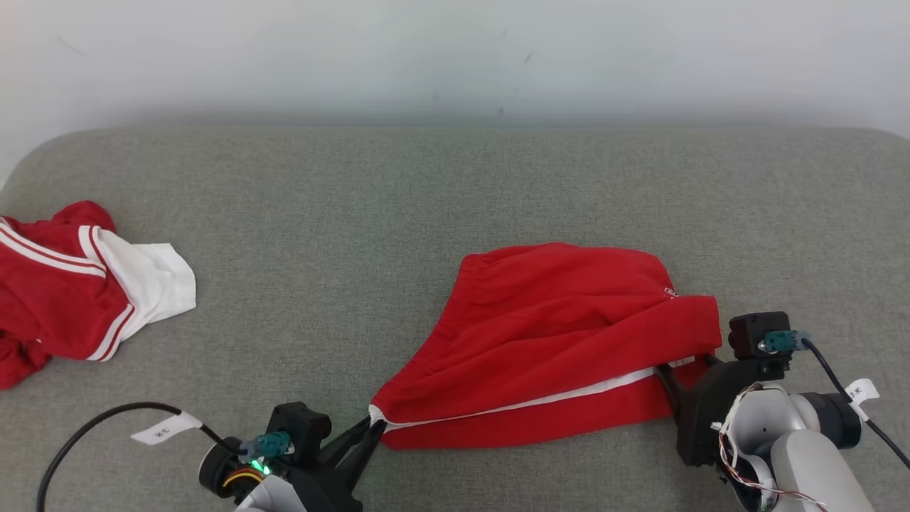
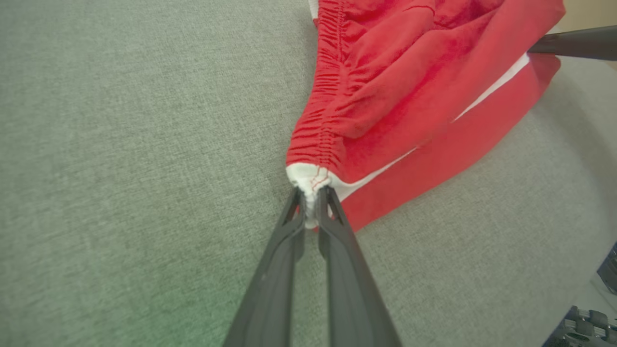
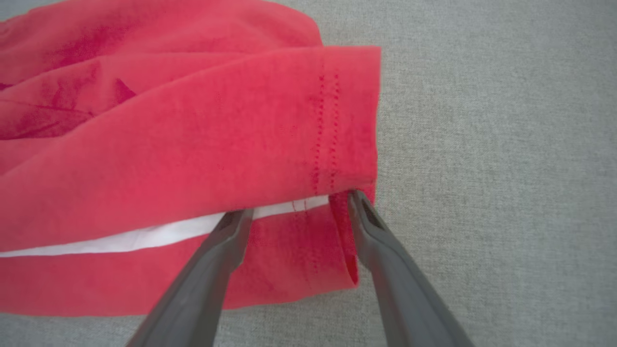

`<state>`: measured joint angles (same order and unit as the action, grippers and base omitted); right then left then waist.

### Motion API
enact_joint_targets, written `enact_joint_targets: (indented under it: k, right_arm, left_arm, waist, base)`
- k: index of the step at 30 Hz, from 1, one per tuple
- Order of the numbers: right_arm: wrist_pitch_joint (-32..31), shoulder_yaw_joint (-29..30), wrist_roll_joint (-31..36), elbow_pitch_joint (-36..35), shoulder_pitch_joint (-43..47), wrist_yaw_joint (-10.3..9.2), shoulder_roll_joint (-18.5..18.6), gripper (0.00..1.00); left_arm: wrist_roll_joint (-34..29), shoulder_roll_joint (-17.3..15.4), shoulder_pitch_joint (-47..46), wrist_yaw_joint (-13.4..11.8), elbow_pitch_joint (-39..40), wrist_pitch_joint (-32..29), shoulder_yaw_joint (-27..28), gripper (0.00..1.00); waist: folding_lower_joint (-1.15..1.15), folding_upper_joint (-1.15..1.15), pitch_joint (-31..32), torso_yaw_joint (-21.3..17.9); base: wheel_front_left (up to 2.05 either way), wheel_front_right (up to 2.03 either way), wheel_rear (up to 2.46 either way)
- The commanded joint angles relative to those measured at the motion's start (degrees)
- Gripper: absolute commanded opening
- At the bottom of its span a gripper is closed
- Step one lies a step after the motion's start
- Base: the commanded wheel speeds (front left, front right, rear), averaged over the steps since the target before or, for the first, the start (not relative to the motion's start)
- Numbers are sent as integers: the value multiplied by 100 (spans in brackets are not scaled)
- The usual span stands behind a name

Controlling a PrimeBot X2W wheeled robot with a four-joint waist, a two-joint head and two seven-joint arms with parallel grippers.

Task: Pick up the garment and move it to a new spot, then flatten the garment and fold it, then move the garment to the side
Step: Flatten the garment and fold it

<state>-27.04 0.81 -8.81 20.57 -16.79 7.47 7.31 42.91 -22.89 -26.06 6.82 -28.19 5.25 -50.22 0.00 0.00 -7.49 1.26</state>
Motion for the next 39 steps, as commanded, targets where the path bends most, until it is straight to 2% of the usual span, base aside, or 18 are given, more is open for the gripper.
enact_joint_targets:
  k: [1, 9, 19, 21, 22, 23, 24, 27, 34, 36, 39]
  right_arm:
    - [1, -16, 71, -2, -74, 6, 4, 100]
    - [184, 31, 278, -168, 10, 6, -55, 100]
    - [114, -314, 116, 214, -222, 6, 113, 100]
    - [147, -359, 102, 317, -265, 6, 150, 97]
    - [150, -377, 101, 354, -285, 6, 157, 78]
    - [163, -389, 96, 376, -296, 6, 162, 46]
    - [190, -410, 79, 413, -308, 6, 180, 21]
    - [208, -410, 52, 425, -268, 6, 168, 0]
    - [61, -292, -167, 88, 73, 6, 103, 0]
    - [-74, -252, -351, -120, 246, 6, 65, 0]
    - [-425, -256, -973, -578, 541, 6, -39, 0]
  left_arm:
    - [54, 36, -53, 7, -22, 37, -29, 0]
    - [109, 66, 10, 17, -90, 74, -72, 0]
    - [150, 72, -20, 15, -108, 71, -113, 0]
    - [134, 83, -44, 16, -103, 61, -128, 0]
    - [126, 87, -50, 17, -103, 61, -134, 0]
    - [133, 90, -54, 18, -104, 64, -138, 0]
    - [143, 102, -62, 14, -111, 64, -146, 0]
    - [150, 104, -70, 4, -125, 72, -145, 0]
    - [195, 57, -61, -18, -130, 135, -104, 0]
    - [221, 44, -39, -26, -105, 175, -77, 0]
    - [359, 37, 54, -55, 1, 236, 19, 0]
  waist:
    - [0, 0, 25, 22]
    - [0, 0, 146, 17]
    - [0, 0, 129, -28]
    - [0, 0, 122, -18]
    - [0, 0, 123, -10]
    - [0, 0, 123, -4]
    - [0, 0, 129, 5]
    - [0, 0, 135, 12]
    - [0, 0, 188, 10]
    - [0, 0, 220, 4]
    - [0, 0, 268, -14]
  base:
    - [0, 0, 0]
    - [0, 0, 0]
    - [0, 0, 0]
    - [0, 0, 0]
    - [0, 0, 0]
    - [0, 0, 0]
    - [0, 0, 0]
    - [0, 0, 0]
    - [0, 0, 0]
    - [0, 0, 0]
    - [0, 0, 0]
